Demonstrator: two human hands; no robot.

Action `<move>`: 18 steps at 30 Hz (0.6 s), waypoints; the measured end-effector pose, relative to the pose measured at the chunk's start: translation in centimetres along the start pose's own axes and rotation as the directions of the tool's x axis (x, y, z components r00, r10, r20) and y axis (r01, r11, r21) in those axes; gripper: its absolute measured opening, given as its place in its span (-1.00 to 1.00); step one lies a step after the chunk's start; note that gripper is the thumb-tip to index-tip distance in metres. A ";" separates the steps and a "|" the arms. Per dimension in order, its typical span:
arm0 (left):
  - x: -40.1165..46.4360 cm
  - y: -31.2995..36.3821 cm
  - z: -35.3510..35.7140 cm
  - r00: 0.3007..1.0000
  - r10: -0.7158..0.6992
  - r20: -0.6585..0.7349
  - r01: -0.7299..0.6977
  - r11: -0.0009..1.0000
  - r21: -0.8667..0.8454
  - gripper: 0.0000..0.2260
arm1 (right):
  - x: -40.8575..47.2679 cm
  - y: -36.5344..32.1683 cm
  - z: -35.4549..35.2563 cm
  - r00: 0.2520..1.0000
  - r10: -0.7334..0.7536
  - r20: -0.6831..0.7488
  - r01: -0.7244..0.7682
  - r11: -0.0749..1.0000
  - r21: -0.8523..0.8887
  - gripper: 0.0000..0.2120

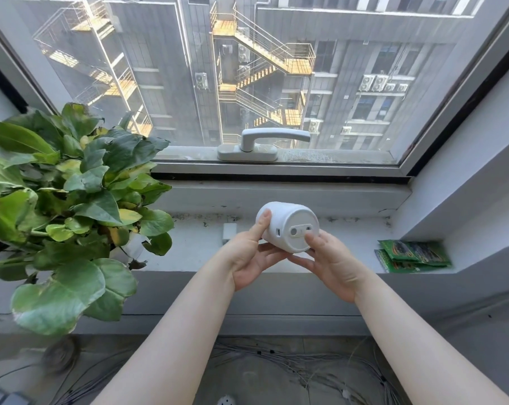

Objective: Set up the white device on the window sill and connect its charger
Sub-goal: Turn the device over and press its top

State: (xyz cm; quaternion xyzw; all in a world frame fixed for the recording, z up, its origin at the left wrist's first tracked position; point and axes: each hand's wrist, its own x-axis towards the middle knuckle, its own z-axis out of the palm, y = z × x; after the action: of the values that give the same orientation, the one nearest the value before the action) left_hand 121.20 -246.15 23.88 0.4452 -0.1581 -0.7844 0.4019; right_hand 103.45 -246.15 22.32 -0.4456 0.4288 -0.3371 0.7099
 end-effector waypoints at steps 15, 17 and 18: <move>0.0 1.8 -0.9 0.960 0.269 -0.084 -0.160 0.767 0.622 -0.64 | 1.7 -2.0 -1.2 0.981 0.154 -0.119 -0.176 0.963 -0.202 -0.46; 0.5 1.6 -1.0 0.955 0.269 -0.127 -0.146 0.796 0.587 -0.63 | 2.3 -2.1 -1.3 0.979 0.154 -0.135 -0.180 0.960 -0.213 -0.52; 0.7 1.5 -1.1 0.952 0.271 -0.146 -0.141 0.806 0.575 -0.62 | 2.5 -2.0 -1.3 0.978 0.148 -0.146 -0.177 0.960 -0.215 -0.54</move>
State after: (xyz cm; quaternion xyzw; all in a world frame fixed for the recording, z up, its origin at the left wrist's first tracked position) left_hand 122.62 -247.51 23.79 0.6072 -0.3819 -0.6009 0.3526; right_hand 103.12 -249.52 23.08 -0.4645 0.5444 -0.2542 0.6506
